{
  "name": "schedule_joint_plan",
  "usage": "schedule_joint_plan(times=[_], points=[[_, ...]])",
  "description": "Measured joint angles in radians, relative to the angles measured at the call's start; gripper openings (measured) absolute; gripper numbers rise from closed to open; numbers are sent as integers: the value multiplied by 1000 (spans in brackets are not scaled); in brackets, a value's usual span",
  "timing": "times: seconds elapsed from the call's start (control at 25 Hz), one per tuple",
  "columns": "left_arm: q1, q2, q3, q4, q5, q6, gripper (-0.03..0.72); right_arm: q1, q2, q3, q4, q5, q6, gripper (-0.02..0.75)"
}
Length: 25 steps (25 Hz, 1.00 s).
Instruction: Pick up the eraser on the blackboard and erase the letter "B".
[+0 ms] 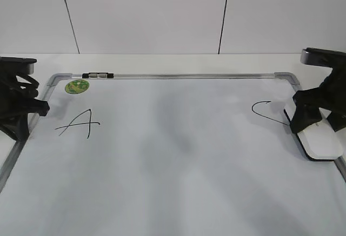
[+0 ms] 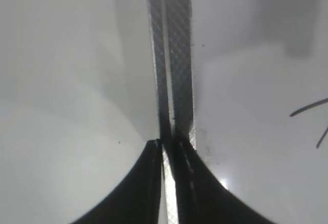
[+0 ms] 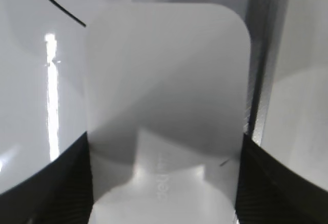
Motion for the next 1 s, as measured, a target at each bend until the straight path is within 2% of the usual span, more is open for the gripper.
schedule_joint_plan(times=[1.0], points=[[0,0,0,0,0,0,49,0,0,-4,-3,7,0,596]])
